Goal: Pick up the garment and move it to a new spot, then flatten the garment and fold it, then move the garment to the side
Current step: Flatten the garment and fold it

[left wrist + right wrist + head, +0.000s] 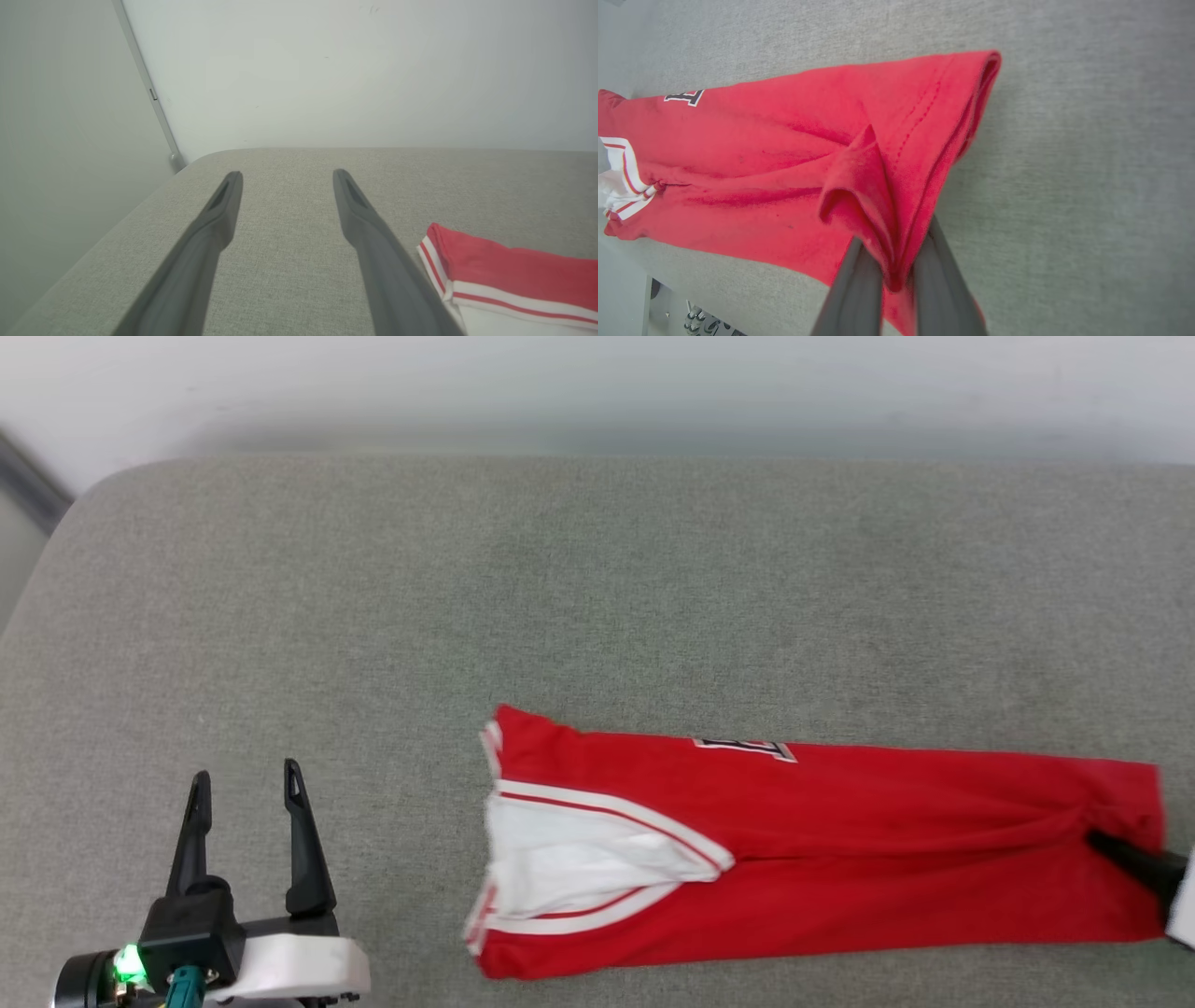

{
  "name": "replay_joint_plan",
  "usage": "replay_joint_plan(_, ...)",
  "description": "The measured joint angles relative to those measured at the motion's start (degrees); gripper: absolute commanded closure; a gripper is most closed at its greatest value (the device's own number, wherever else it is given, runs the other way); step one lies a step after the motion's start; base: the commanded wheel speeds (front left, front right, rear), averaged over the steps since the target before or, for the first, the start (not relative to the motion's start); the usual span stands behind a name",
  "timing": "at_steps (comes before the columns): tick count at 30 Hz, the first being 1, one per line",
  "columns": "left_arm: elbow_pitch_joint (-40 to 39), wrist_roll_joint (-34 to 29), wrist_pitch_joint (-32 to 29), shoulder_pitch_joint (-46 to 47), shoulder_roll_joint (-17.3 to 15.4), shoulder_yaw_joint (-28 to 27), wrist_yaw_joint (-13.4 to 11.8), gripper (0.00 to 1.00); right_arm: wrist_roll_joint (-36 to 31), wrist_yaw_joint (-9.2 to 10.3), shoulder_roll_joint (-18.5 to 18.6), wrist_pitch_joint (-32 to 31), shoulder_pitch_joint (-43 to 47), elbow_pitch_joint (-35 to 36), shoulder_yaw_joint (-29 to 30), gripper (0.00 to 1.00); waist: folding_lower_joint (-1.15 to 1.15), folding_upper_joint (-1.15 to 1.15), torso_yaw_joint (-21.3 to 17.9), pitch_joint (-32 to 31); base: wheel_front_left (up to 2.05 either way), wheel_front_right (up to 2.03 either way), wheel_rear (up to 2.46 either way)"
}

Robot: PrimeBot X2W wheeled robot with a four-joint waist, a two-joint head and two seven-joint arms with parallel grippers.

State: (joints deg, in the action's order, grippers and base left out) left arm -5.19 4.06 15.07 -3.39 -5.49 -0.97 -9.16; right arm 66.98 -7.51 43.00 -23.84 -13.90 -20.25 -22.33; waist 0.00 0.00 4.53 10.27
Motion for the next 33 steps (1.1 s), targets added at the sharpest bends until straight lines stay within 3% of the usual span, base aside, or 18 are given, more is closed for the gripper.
replay_joint_plan(7,-0.07,-1.42,0.0,-1.83,0.87,-0.76,1.25,0.0,-1.0,0.01,5.72,-4.74,0.16,-0.18,1.52,1.0,0.0,0.0,-0.49,-1.91,0.0,0.0,0.0)
replay_joint_plan(16,-0.2,-2.34,0.0,-3.05,1.69,-0.38,2.1,0.0,0.82,0.01,3.3,-12.4,0.65,15.85,-0.51,1.0,0.0,0.0,-0.81,-2.57,0.0,0.0,0.0)
replay_joint_plan(21,-0.15,-2.4,0.0,-2.94,1.97,0.16,2.19,0.0,-2.75,0.01,-1.29,-16.69,-4.37,23.05,-3.8,1.0,0.0,0.0,-0.7,-1.69,0.0,0.0,0.0)
replay_joint_plan(25,-0.26,-2.47,0.0,-2.04,2.09,0.53,2.19,0.0,-6.55,0.01,-6.39,-20.05,-10.8,24.29,-8.26,1.0,0.0,0.0,-0.47,-0.44,0.0,0.0,0.0)
replay_joint_plan(33,-0.29,-2.42,0.0,0.37,2.32,1.79,2.18,0.0,-14.23,0.01,-17.73,-22.97,-23.41,16.57,-20.35,1.0,0.0,0.0,0.35,2.94,0.0,0.0,0.0)
